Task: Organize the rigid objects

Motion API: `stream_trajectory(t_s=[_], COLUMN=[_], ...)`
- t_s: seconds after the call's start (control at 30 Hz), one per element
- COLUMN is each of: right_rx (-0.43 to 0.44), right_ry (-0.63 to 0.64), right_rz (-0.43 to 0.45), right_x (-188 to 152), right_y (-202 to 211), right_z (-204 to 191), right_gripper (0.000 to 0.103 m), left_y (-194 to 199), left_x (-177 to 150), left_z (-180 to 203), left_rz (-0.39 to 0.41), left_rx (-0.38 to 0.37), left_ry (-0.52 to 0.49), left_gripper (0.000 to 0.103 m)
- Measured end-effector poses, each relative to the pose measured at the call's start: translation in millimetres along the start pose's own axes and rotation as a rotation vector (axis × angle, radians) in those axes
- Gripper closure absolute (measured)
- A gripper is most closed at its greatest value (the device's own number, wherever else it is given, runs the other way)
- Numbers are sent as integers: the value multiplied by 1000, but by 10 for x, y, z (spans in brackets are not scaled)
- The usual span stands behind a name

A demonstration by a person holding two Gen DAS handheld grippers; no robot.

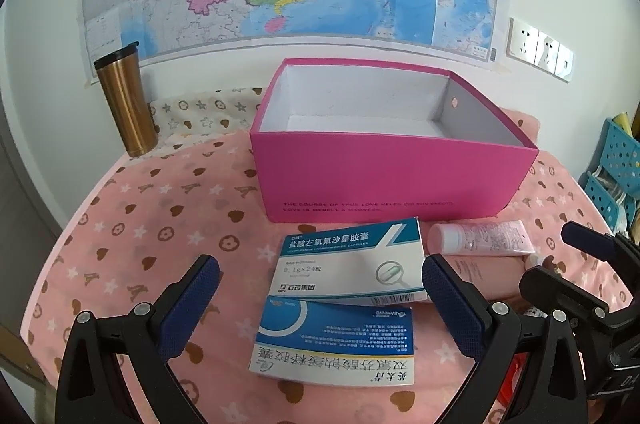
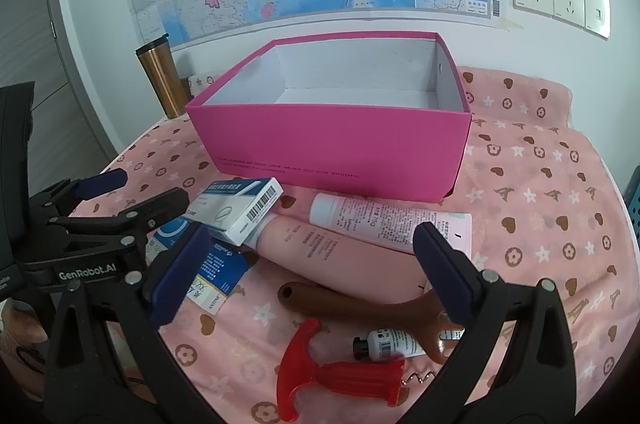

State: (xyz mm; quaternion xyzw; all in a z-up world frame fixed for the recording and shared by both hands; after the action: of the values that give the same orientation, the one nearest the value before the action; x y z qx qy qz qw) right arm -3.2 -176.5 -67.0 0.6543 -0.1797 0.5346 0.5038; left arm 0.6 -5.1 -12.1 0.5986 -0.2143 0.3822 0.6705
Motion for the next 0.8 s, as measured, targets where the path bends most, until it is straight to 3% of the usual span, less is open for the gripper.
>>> stream_trajectory(t_s=[0.8], right_rx=[9], right_ry=[-12], right_rz=[-2], right_x=[-36], right_y=[5], right_z=[18], right_gripper=[1], left_y=[21], left_x=[-36], left_z=[74], left_rz=[5], left_rx=[-3], left_ry=[-24], left_gripper=[0])
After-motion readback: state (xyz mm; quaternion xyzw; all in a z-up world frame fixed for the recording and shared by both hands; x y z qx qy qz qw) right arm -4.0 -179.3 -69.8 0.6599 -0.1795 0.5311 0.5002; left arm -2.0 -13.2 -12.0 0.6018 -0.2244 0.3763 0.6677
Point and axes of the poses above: each gripper's, at about its wrist camera, not at the fingertips, and y roughly against the way its jaws point, z to its right, x to its top, the point moved 2 cm from there along -y, roughly the way its jaws point, and after that the axes turned 13 degrees about y, right-handed, at the moved point
